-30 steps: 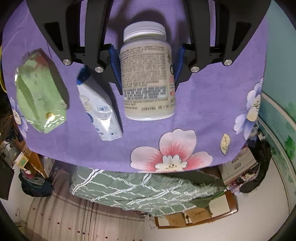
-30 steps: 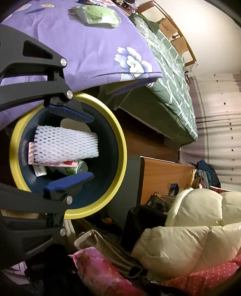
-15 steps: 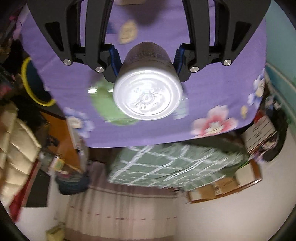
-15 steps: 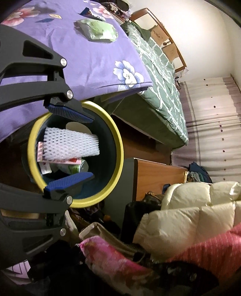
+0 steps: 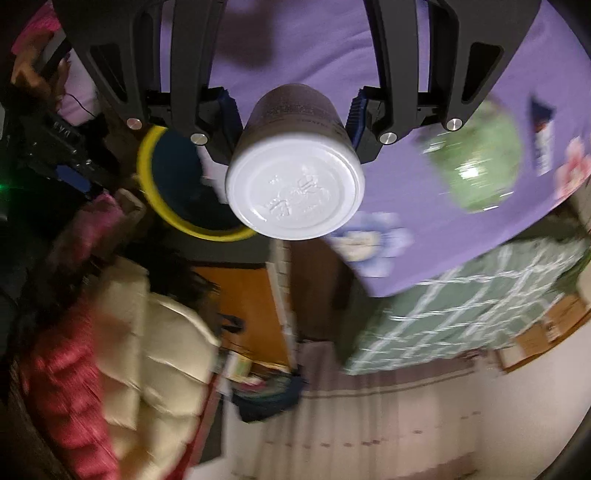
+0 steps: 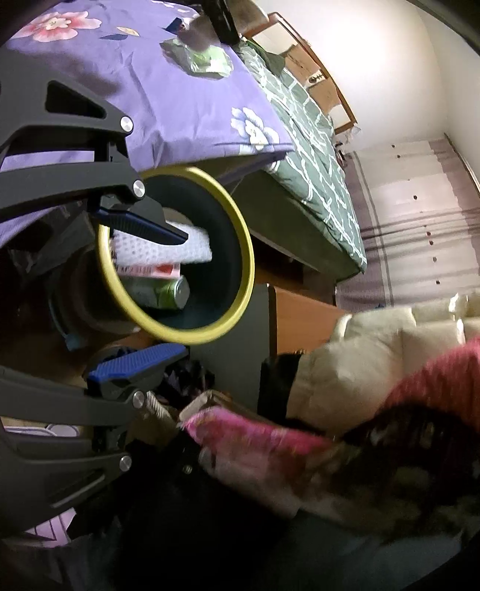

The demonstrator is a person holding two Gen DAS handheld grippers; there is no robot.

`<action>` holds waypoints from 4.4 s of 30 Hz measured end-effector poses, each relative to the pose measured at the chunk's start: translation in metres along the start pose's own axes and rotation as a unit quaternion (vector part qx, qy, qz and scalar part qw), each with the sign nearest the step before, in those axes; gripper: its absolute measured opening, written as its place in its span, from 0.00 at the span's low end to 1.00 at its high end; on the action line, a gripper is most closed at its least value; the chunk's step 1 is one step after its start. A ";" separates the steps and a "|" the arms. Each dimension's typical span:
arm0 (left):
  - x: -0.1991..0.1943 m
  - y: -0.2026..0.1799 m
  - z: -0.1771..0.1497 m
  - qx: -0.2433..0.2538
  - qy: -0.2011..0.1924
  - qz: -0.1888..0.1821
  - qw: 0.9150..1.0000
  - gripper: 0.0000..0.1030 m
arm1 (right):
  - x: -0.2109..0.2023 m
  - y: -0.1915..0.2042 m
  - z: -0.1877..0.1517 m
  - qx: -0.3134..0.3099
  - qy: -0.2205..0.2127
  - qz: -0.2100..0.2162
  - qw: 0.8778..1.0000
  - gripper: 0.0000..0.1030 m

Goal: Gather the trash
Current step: 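Carry the white pill bottle over the bin and open the left tool, then grasp the green plastic package with the right tool and lift it, then carry the green package over the bin and open the right tool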

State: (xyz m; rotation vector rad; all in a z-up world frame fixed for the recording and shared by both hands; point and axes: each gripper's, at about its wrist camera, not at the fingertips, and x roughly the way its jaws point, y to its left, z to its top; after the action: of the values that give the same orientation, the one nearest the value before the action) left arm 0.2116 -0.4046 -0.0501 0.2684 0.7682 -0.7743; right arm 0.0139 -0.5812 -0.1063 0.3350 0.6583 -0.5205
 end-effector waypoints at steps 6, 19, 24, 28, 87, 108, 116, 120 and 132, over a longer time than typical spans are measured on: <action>0.072 -0.068 0.013 0.042 0.048 -0.045 0.997 0.45 | 0.001 -0.028 -0.003 0.023 0.001 -0.013 1.000 0.52; 0.034 -0.019 0.011 0.004 -0.012 -0.008 1.000 0.84 | 0.018 -0.005 -0.001 0.005 0.017 0.000 1.000 0.55; -0.023 0.056 -0.012 -0.050 -0.047 0.043 0.997 0.87 | 0.022 0.036 0.001 -0.027 0.022 0.026 0.999 0.55; -0.064 0.122 -0.039 -0.095 -0.070 0.097 0.988 0.88 | 0.023 0.074 0.005 -0.057 0.023 0.048 0.997 0.56; -0.114 0.339 -0.173 -0.261 -0.084 0.294 0.916 0.91 | 0.093 0.359 0.015 -0.231 0.099 0.191 0.949 0.21; -0.106 0.331 -0.168 -0.238 -0.070 0.299 0.921 0.91 | 0.104 0.099 0.043 -0.007 0.073 -0.041 0.996 0.30; -0.105 0.329 -0.168 -0.237 -0.068 0.297 0.922 0.91 | 0.101 0.083 0.040 0.016 0.065 -0.058 0.996 0.58; -0.104 0.328 -0.168 -0.233 -0.067 0.296 0.924 0.91 | 0.089 0.102 0.038 0.012 0.042 -0.018 0.999 0.58; -0.076 0.306 -0.145 -0.203 -0.005 0.253 0.946 0.91 | 0.064 0.192 0.001 -0.080 0.022 0.072 0.994 0.61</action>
State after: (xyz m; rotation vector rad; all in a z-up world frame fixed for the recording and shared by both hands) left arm 0.3195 -0.0808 -0.1141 0.0795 0.7853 -0.1236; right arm 0.1638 -0.4465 -0.1219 0.2408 0.7086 -0.3206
